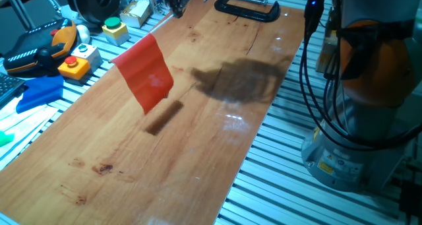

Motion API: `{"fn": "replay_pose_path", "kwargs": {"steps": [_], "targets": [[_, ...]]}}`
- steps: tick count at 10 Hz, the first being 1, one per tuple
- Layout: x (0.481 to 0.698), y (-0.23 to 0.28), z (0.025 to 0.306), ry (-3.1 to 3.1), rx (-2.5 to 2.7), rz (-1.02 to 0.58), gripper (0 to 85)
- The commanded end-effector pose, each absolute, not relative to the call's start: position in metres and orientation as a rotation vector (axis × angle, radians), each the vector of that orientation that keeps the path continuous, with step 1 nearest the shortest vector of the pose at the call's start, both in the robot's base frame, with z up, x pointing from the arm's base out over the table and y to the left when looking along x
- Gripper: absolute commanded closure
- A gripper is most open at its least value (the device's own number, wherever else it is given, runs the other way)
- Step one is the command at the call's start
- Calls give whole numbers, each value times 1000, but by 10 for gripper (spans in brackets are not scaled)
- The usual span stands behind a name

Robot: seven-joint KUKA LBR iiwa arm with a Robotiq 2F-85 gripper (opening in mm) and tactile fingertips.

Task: Wave the flag

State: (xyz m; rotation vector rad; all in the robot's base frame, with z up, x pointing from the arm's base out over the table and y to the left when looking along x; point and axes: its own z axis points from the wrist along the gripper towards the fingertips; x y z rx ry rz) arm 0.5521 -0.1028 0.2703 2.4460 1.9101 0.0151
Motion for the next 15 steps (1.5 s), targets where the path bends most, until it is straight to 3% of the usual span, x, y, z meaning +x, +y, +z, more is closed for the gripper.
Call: {"fn": "replay_pose_path", "kwargs": {"steps": [1,7,15], "targets": [[549,-102,273,1933,2436,25,843],[542,-82,266,2752,1558,-16,843],[542,-79,265,3063,827,-120,843]]}}
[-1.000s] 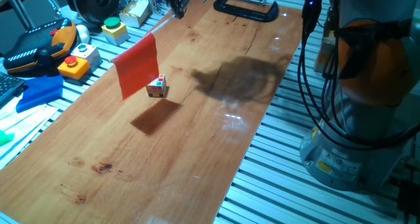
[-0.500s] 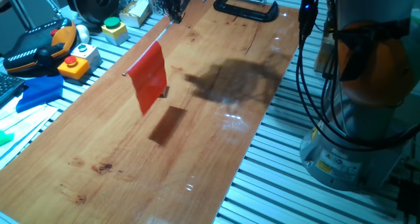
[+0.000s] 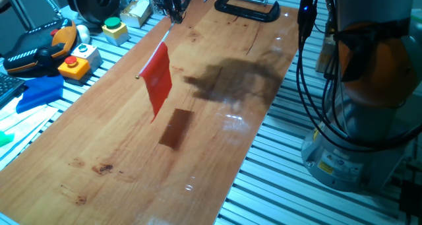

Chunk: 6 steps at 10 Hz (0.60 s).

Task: Wave the flag

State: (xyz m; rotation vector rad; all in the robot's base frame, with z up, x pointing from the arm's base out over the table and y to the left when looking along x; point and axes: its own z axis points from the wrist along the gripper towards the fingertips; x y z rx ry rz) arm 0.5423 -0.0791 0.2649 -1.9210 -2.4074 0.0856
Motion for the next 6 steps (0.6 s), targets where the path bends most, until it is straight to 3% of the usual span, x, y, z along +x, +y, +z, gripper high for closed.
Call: {"fn": "replay_pose_path", "kwargs": {"steps": [1,6], "targets": [[542,-78,265,-3015,-740,126,843],[542,-77,264,-3013,-638,97,843]]}}
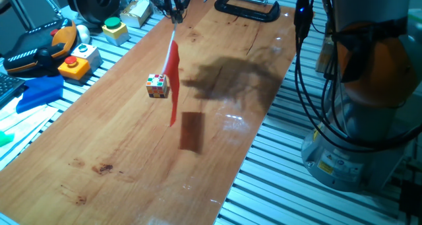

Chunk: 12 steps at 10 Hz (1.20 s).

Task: Wave the flag

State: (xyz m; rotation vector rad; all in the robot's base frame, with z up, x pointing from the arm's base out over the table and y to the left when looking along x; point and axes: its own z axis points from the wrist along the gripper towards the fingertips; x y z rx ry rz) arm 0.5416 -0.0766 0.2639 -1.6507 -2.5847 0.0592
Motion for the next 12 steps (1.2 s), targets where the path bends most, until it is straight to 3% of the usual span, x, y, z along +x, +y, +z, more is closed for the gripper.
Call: {"fn": "replay_pose_path", "kwargs": {"steps": [1,6,12], "targets": [[542,-77,264,-2997,-767,97,843],[547,-75,258,-2617,-1774,-33,843],[549,-80,261,-2155,-2378,-81,843]]}}
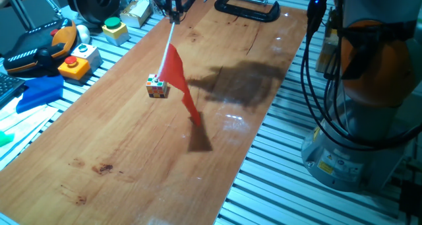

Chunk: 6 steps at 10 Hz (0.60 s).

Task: Wave the flag

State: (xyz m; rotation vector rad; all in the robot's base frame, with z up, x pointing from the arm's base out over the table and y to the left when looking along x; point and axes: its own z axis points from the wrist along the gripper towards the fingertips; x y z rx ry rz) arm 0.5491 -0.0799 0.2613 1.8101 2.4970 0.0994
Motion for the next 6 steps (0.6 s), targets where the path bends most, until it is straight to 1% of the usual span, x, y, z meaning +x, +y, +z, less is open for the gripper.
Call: {"fn": "replay_pose_path", "kwargs": {"steps": [1,3,6], "targets": [[549,-80,262,1976,2353,85,843],[549,-80,262,1709,2532,132,843],[547,-80,264,1390,2721,123,843]]}}
